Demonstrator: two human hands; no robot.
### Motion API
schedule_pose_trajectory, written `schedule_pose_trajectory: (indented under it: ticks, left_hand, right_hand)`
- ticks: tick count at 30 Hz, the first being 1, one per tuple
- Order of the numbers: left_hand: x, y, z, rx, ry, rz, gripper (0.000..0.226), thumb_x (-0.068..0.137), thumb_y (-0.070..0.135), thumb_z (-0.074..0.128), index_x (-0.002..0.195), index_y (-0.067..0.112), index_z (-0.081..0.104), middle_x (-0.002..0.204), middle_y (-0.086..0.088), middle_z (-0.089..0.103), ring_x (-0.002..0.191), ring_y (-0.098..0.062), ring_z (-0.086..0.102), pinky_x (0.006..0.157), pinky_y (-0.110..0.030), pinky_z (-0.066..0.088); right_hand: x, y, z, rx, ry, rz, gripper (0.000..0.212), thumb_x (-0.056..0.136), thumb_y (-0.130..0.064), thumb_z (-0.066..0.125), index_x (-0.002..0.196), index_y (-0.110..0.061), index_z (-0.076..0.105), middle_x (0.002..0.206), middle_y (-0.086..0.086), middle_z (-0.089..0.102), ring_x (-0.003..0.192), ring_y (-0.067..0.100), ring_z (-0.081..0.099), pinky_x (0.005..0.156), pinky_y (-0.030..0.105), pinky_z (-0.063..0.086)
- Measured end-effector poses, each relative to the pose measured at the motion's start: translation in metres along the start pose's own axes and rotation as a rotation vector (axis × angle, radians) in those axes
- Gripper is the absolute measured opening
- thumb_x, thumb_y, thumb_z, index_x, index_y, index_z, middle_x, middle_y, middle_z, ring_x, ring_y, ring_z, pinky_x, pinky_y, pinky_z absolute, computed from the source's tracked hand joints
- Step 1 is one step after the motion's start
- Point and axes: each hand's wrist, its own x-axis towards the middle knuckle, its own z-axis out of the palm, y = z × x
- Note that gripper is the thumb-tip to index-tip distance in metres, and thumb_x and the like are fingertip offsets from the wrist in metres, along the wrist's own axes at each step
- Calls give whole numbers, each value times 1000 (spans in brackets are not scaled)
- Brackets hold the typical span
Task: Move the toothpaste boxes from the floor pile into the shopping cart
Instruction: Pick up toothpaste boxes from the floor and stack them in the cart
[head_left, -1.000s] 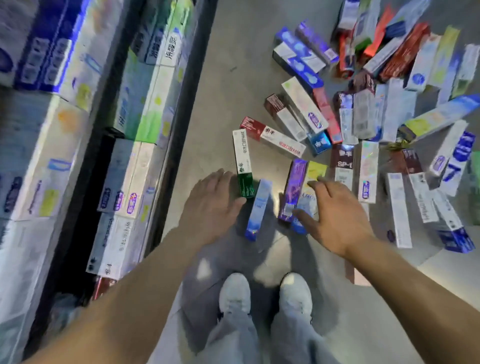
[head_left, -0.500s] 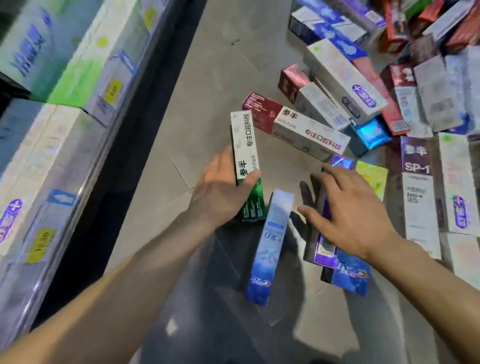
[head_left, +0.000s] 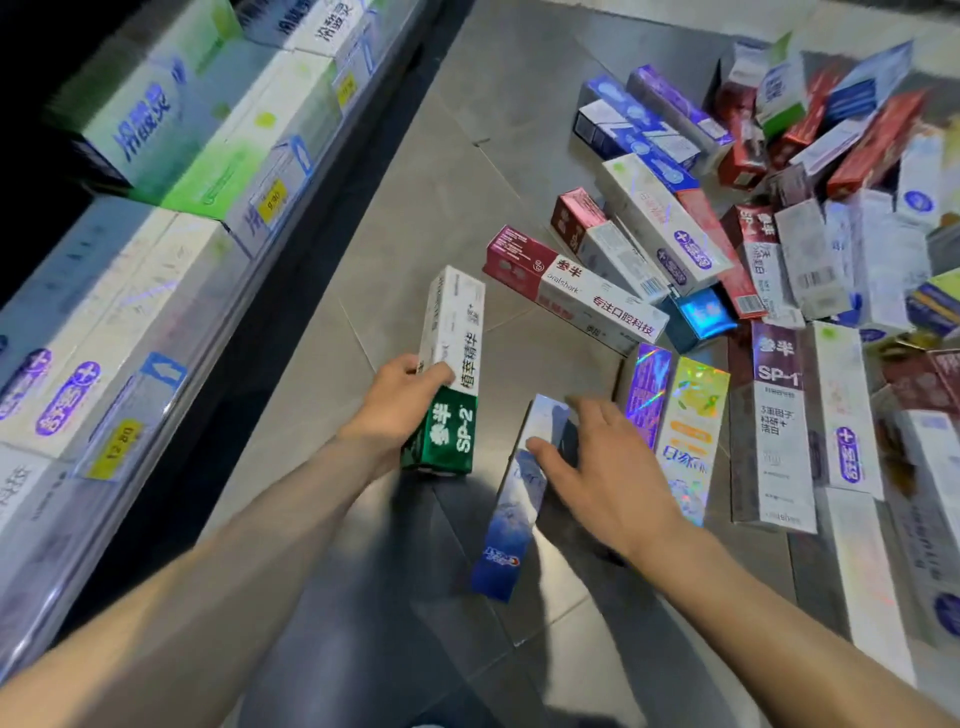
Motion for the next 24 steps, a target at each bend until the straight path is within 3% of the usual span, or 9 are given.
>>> schedule_pose_trajectory:
  ticks: [3, 5, 9, 14, 16, 19, 22, 24]
  left_hand:
    - [-19, -15, -27, -64, -6, -35, 6, 93, 3, 58, 91, 8, 59, 66, -1, 70, 50, -8, 64, 48, -19, 50]
    - [-32, -23, -44, -87, 9, -47, 10, 93, 2, 58, 95, 11, 62, 73, -3, 72, 54, -9, 65, 51, -20, 51]
    - [-54, -36, -61, -210, 17, -67, 16, 93, 0, 56, 108, 2, 60, 72, -6, 69, 54, -11, 63, 48, -20, 49]
    - [-70, -36, -67, -334, -19, -51, 12, 94, 1, 55, 105, 1, 60, 73, -5, 72, 57, -13, 65, 51, -22, 53]
    - [-73, -32, -66, -350, -33, -50, 23, 94, 4, 57, 116, -4, 57, 82, -11, 72, 62, -18, 66, 54, -25, 54]
    - [-78, -20, -58, -351, -26, -64, 24, 94, 3, 58, 117, 0, 58, 90, -14, 72, 64, -18, 69, 53, -27, 54]
    - [-93, -2, -46, -373, -42, -91, 21, 95, 5, 58, 116, 7, 58, 91, -14, 72, 61, -18, 68, 52, -28, 54]
    - [-111, 16, -41, -369, -70, -110, 21, 96, 8, 57, 117, 7, 58, 89, -14, 75, 63, -21, 68, 56, -31, 56]
  right_hand:
    - [-2, -13, 21, 87, -32, 121, 58, 92, -46, 64, 129, -2, 51, 125, 18, 57, 120, 35, 50, 96, 36, 37]
    - [-4, -20, 30, 202, -13, 234, 58, 88, -46, 69, 119, 0, 52, 117, 19, 59, 113, 36, 54, 84, 35, 39]
    - [-8, -25, 49, 375, -29, 473, 71, 66, -59, 80, 102, -1, 59, 94, 14, 66, 83, 31, 64, 63, 28, 39]
    - [4, -20, 68, 295, -90, 415, 74, 48, -65, 58, 86, -1, 63, 80, 12, 64, 70, 26, 62, 55, 26, 38]
    - [7, -28, 55, 356, -76, 371, 65, 56, -61, 57, 82, -2, 59, 79, 12, 63, 75, 30, 63, 60, 29, 41]
    - [1, -39, 29, 544, -27, 368, 36, 84, -36, 70, 89, -12, 44, 84, 2, 57, 80, 24, 57, 67, 32, 41]
    - [-4, -44, 4, 731, 53, 358, 33, 87, -28, 71, 88, -20, 39, 85, -3, 57, 78, 17, 59, 61, 30, 42]
    - [-12, -55, -23, 856, 95, 364, 35, 84, -28, 75, 92, -21, 42, 91, 0, 62, 85, 20, 65, 71, 36, 52]
